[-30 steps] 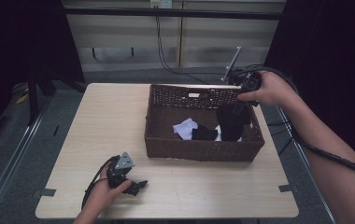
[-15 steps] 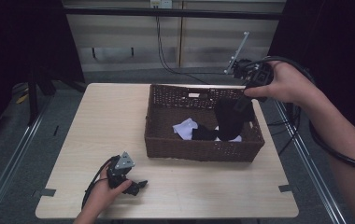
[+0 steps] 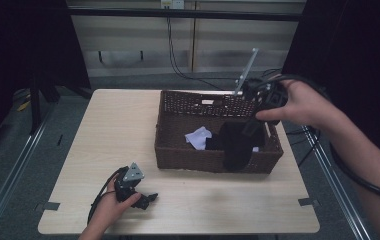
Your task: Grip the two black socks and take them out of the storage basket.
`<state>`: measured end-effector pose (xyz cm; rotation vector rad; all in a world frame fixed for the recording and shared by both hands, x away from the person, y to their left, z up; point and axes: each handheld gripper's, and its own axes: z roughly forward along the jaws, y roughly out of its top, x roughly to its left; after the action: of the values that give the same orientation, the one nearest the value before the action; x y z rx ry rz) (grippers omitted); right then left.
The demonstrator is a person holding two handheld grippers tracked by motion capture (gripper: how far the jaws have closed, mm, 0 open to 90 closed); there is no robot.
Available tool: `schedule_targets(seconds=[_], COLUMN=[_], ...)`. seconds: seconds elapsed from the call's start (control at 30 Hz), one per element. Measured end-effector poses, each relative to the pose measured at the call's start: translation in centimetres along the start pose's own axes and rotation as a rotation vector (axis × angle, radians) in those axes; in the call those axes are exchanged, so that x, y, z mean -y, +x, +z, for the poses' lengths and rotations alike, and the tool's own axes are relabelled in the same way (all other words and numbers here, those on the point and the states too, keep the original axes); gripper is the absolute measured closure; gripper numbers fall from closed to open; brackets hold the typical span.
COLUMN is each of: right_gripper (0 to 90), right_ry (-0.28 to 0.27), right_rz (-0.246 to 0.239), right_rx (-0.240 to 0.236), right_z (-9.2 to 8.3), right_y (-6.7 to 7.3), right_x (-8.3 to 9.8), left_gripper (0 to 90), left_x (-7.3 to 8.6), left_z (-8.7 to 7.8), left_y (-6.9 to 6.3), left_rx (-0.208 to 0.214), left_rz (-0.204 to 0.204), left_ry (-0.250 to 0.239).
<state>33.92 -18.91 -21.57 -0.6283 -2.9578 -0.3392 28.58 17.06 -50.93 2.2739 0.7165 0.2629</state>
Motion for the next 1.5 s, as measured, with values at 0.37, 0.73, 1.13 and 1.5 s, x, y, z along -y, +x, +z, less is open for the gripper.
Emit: schedule_targets(seconds=[0.37, 0.73, 1.13, 1.5], right_gripper=[83.4, 83.3, 72.8, 53.6], right_ry=[0.073, 0.118, 0.139, 0.098], right_rz=[-0.037, -0.020, 0.023, 0.048], right_rx=[-0.055, -0.054, -0.061, -0.043], right_z=[9.4, 16.7, 20.1, 18.2], right_y=[0.5, 0.4, 0.1, 0.2], right_x=[0.7, 2.1, 4.0, 4.7], left_gripper=[0.0, 0.0, 0.0, 0.0], left_x=[0.0, 0.0, 0.0, 0.0], left_z=[0.0, 0.0, 0.0, 0.0], left_y=[0.0, 0.0, 0.0, 0.0], left_rx=[0.000, 0.002, 0.002, 0.001], left_rz=[0.000, 0.001, 0.000, 0.000], left_ry=[0.000, 0.003, 0.002, 0.002])
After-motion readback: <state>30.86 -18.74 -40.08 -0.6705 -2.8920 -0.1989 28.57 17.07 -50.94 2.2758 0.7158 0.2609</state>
